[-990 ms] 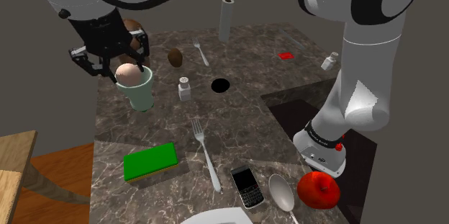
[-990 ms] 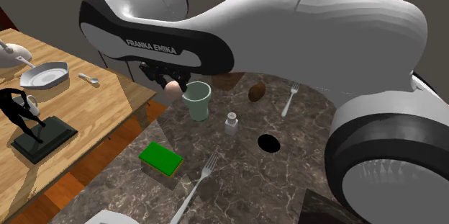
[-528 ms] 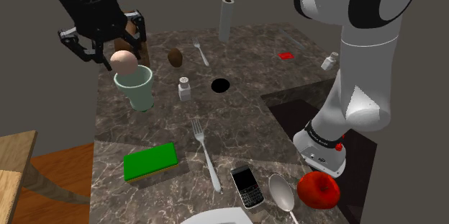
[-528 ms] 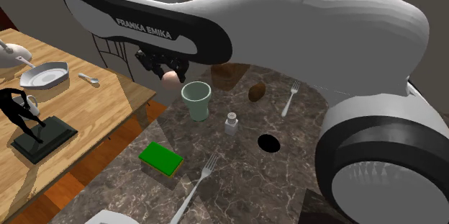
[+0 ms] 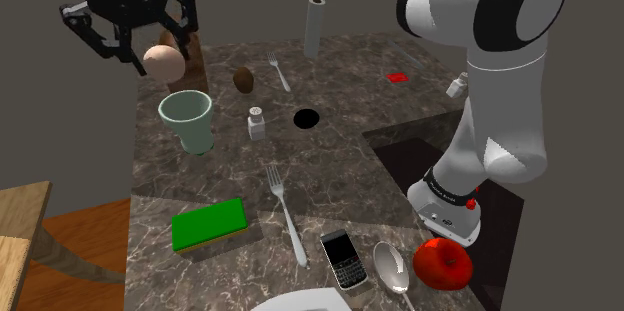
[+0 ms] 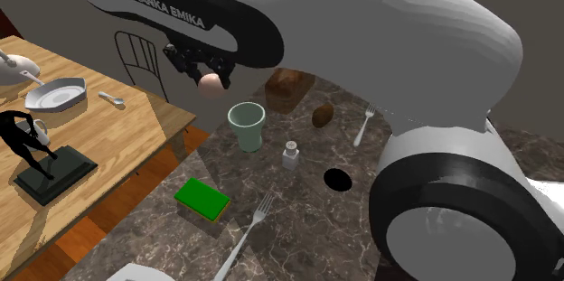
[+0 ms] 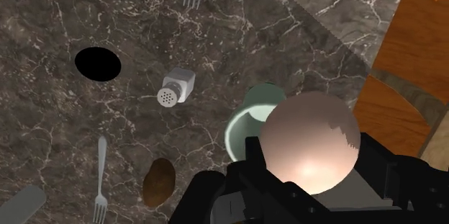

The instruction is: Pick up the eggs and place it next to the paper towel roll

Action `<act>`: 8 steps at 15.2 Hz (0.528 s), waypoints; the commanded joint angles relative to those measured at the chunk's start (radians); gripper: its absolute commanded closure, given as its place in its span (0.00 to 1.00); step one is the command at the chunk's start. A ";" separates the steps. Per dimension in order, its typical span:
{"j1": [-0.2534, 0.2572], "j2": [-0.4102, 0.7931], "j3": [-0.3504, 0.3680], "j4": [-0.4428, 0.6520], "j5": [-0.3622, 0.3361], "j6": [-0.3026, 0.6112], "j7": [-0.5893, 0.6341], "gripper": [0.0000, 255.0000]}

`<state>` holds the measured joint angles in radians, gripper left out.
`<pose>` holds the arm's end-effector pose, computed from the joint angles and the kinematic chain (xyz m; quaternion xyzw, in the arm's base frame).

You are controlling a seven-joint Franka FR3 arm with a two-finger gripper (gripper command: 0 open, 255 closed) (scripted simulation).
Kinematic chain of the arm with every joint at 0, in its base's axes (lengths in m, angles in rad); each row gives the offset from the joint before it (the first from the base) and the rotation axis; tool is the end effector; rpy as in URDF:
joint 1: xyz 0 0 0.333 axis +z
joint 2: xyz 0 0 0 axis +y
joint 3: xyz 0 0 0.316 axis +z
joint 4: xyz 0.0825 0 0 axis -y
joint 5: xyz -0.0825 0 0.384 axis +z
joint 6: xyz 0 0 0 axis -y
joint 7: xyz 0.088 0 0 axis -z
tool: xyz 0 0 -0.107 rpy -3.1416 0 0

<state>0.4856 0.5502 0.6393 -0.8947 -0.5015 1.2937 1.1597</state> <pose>0.4579 0.4853 0.6125 0.9896 -0.1098 0.0587 0.0715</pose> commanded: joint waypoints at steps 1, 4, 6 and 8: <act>-0.033 -0.028 0.003 -0.030 0.013 0.007 -0.017 1.00; -0.160 -0.135 0.014 -0.198 0.073 0.082 -0.066 1.00; -0.231 -0.195 0.014 -0.282 0.107 0.122 -0.107 1.00; -0.293 -0.249 0.007 -0.352 0.139 0.158 -0.154 1.00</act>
<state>0.2271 0.3269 0.6502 -1.2103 -0.3779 1.4298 1.0334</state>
